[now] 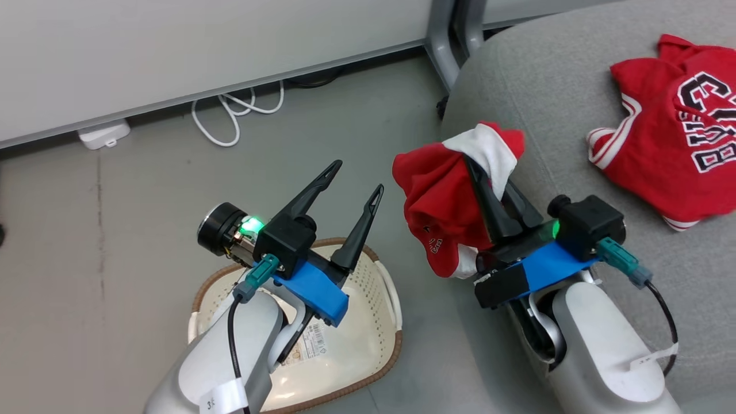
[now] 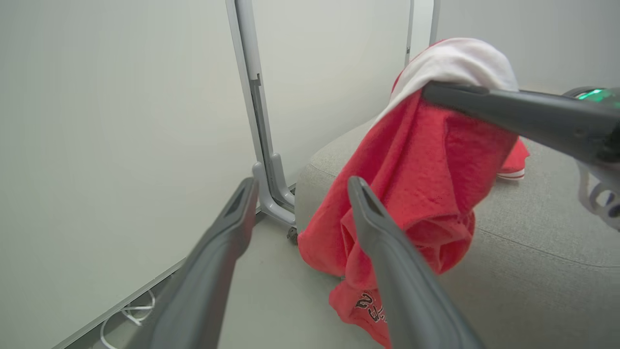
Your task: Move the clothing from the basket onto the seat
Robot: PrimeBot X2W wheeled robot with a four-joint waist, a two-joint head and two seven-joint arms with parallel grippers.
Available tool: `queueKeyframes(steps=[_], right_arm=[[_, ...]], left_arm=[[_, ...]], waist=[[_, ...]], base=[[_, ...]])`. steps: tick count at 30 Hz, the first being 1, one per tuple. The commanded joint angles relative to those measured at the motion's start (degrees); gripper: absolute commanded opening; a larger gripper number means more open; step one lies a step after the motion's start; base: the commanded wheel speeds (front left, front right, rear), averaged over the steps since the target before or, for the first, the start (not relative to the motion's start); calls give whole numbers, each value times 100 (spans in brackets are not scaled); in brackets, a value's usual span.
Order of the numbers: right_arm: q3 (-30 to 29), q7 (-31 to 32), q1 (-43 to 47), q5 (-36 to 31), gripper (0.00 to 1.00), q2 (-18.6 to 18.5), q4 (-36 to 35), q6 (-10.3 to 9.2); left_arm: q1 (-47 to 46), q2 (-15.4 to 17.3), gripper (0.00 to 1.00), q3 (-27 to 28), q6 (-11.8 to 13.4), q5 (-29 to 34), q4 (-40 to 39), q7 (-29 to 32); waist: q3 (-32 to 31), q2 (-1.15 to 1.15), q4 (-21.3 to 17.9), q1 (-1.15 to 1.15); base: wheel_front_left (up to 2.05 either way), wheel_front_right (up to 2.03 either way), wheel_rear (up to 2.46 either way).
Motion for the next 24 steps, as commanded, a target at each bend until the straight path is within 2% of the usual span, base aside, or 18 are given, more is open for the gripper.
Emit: queueKeyframes(steps=[1, 16, 24], right_arm=[[-84, -1, 94, -39, 0, 2, -85, 1], [-793, -1, 833, -151, 0, 4, -812, 1], [-887, -1, 974, -103, 0, 4, -948, 1]], left_arm=[[-88, 26, 100, -21, -8, -10, -25, -14], [-102, 107, 100, -472, -7, -62, 9, -14], [-107, 144, 100, -501, -7, -79, 0, -14]], waist=[[114, 0, -236, -1], [259, 0, -1150, -1], [276, 0, -1218, -1]], base=[[0, 0, 0], [0, 0, 0], [0, 0, 0]])
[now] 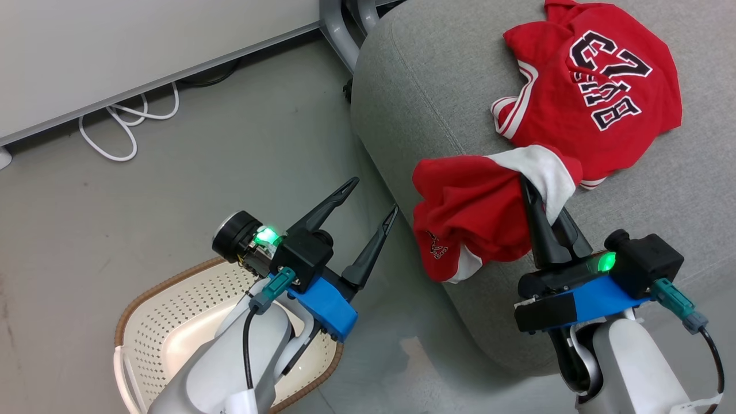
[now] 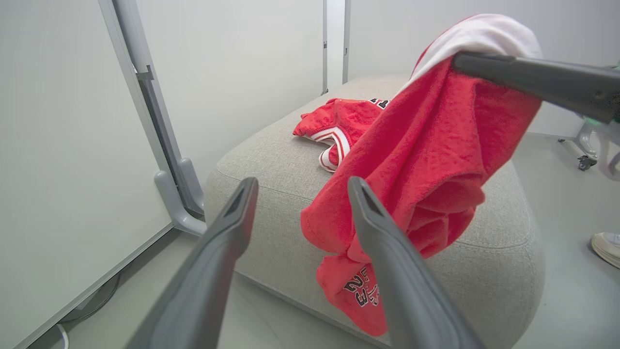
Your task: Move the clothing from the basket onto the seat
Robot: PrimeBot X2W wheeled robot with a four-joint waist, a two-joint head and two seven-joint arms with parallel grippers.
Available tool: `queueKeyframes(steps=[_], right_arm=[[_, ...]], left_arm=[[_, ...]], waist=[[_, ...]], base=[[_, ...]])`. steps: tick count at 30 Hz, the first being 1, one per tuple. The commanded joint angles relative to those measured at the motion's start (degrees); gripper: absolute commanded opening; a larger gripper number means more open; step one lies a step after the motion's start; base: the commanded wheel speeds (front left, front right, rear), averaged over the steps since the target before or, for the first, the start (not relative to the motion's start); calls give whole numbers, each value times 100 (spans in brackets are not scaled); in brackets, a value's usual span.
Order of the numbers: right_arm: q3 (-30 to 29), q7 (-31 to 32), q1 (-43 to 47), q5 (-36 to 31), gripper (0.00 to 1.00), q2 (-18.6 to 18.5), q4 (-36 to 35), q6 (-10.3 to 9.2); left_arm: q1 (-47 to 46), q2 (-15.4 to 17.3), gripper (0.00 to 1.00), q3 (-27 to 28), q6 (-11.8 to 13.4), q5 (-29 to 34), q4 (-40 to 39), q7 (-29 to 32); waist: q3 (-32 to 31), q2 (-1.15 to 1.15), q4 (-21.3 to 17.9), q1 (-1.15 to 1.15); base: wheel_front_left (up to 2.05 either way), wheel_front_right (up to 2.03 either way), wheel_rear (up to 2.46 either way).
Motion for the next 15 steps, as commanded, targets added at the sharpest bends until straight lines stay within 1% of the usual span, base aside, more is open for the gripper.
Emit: queueKeyframes(steps=[1, 8, 11, 15], right_arm=[[-21, 0, -42, 16, 0, 7, -45, 1], [-151, 0, -690, -54, 0, 7, -241, 1], [-454, -1, -1202, -42, 0, 2, -351, 1], [-932, -1, -2065, -185, 0, -8, -473, 1]], left_arm=[[-87, 39, 100, 14, -6, -13, -12, -15], [-179, 108, 100, 150, -6, 73, -131, -15], [-266, 143, 100, 160, -6, 121, -180, -15], [-443, 236, 100, 199, -6, 208, -246, -14]], waist=[[10, 0, 8, 0], [248, 0, 92, 0], [456, 0, 185, 0], [865, 0, 288, 0]], base=[[0, 0, 0], [0, 0, 0], [0, 0, 0], [0, 0, 0]])
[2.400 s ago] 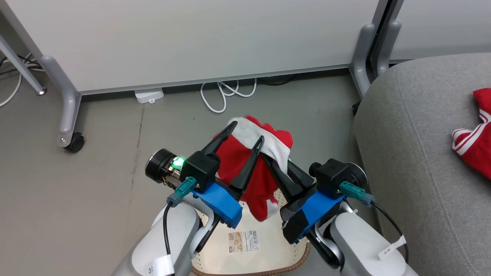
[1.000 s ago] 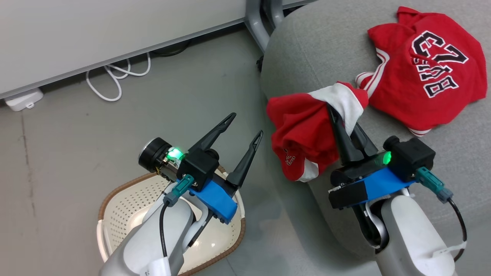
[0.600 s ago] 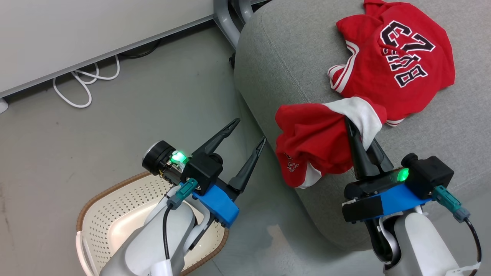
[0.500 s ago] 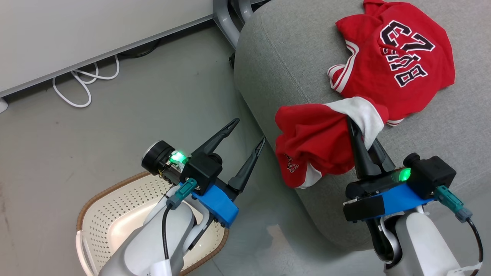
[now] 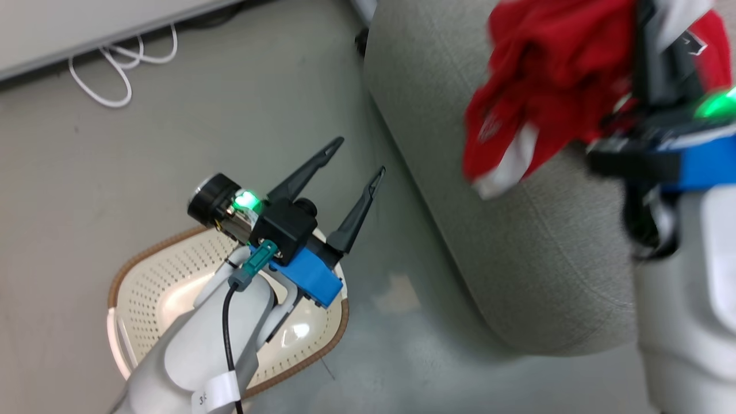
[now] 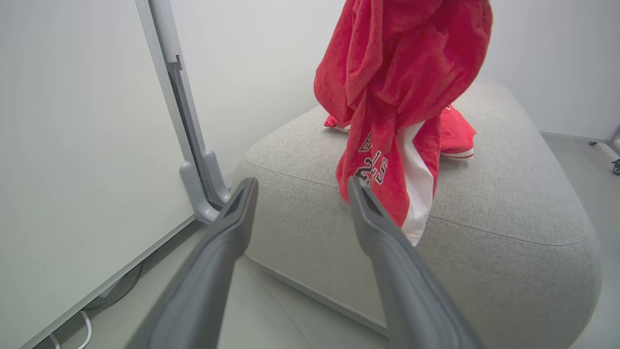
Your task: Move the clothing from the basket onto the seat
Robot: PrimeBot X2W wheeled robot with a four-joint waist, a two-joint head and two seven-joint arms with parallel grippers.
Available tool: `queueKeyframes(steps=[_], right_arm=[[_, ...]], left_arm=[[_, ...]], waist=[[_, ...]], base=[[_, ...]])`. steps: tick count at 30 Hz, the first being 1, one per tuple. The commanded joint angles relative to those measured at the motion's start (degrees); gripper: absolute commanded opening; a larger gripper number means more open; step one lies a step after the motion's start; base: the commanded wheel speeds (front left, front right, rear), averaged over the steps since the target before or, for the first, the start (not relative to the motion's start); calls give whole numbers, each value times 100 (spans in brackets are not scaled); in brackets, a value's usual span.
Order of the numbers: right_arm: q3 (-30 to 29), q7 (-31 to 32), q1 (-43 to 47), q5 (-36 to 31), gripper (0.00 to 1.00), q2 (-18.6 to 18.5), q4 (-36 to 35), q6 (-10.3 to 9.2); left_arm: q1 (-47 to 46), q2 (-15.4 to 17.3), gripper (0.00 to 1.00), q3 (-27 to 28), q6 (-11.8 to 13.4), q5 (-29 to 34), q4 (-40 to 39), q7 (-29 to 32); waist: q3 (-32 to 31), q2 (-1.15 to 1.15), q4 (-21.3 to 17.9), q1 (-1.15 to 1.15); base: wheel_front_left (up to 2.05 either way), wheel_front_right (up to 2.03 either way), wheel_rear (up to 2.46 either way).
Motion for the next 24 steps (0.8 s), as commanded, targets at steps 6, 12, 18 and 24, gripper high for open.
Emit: queueKeyframes(steps=[6, 12, 18, 24], right_arm=[[-1152, 0, -1556, -190, 0, -531, -253, 1], [-2182, 1, -2448, -134, 0, -1527, -142, 1], [-2640, 0, -2493, 23, 0, -2143, 573, 1], [-2556, 0, -2113, -131, 0, -2021, 1268, 1]], left_arm=[[-474, 175, 100, -27, -6, 142, -123, -13], [-738, 293, 100, -4, 22, 232, -249, 0], [-860, 446, 100, -27, 24, 281, -365, 39], [-926, 517, 100, -57, 24, 284, -440, 83]], waist=[[1003, 0, 255, 0], [1596, 0, 269, 0], [1922, 0, 163, 0], [2045, 0, 136, 0]], base=[[0, 0, 0], [0, 0, 0], [0, 0, 0], [0, 0, 0]])
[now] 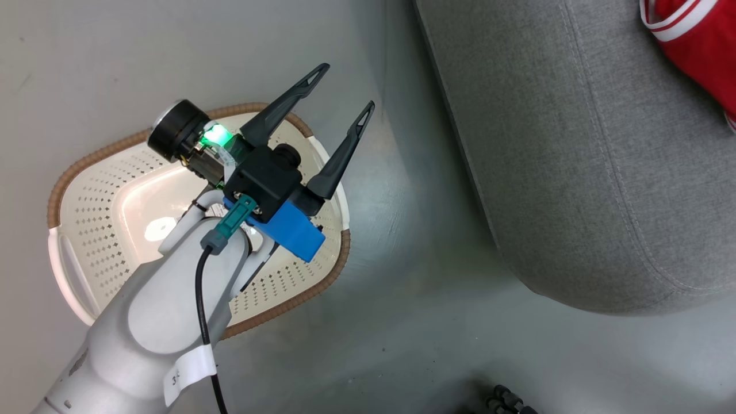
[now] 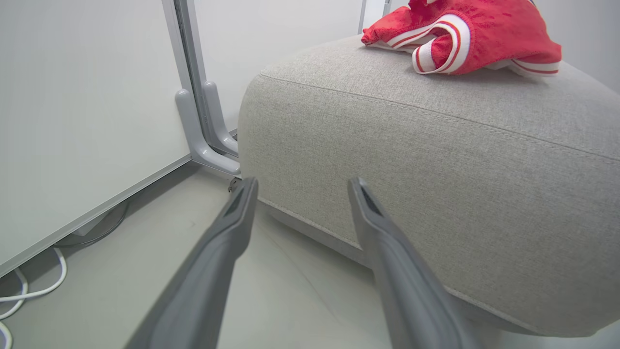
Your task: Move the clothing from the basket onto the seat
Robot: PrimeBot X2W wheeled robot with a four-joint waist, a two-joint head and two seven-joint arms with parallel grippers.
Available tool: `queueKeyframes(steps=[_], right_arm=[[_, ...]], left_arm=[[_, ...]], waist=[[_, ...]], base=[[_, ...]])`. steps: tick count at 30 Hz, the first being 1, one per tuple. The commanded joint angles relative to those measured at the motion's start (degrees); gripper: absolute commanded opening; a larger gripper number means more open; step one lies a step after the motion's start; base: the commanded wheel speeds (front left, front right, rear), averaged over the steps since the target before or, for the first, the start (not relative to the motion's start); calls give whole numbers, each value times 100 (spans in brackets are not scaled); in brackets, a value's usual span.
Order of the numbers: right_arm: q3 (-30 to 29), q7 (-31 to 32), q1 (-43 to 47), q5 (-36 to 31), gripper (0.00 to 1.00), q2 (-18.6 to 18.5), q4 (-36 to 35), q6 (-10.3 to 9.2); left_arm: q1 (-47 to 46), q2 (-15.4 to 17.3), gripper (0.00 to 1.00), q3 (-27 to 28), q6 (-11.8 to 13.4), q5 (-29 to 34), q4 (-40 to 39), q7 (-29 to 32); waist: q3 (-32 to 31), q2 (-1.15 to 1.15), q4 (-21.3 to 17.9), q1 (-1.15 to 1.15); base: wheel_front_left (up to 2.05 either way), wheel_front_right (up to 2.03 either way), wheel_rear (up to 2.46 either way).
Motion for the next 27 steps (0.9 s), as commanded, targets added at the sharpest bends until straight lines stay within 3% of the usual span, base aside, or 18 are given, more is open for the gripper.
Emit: queueKeyframes(steps=[1, 8, 14, 15, 16, 17, 27], right_arm=[[-12, 1, 77, 26, 0, 108, 125, 1], [149, 0, 526, -55, 0, 515, 989, 1], [217, 0, 728, 11, 0, 657, 1387, 1], [183, 0, 759, 44, 27, 670, 1400, 1], [160, 0, 803, 78, 96, 694, 1416, 1], [164, 0, 851, 115, 100, 715, 1430, 1], [125, 0, 2205, -71, 100, 938, 703, 1]], left_arm=[[-99, 32, 100, -22, 17, 34, -37, 12], [-221, -22, 100, -93, 12, -10, -59, 10], [-256, -46, 100, -113, 38, -42, -7, -16], [-250, -47, 100, -114, 41, -51, 10, -23], [-239, -51, 100, -112, 40, -61, 20, -33], [-219, -61, 100, -110, 50, -67, 35, -42], [158, -303, 100, 7, 138, -244, 179, -104]], waist=[[39, 0, 7, -1], [130, 0, 148, -1], [101, 0, 209, -1], [77, 0, 209, -1], [47, 0, 205, -1], [5, 0, 199, -1], [-874, 0, 260, -1]], base=[[0, 0, 0], [0, 0, 0], [0, 0, 0], [0, 0, 0], [0, 0, 0], [0, 0, 0], [0, 0, 0]])
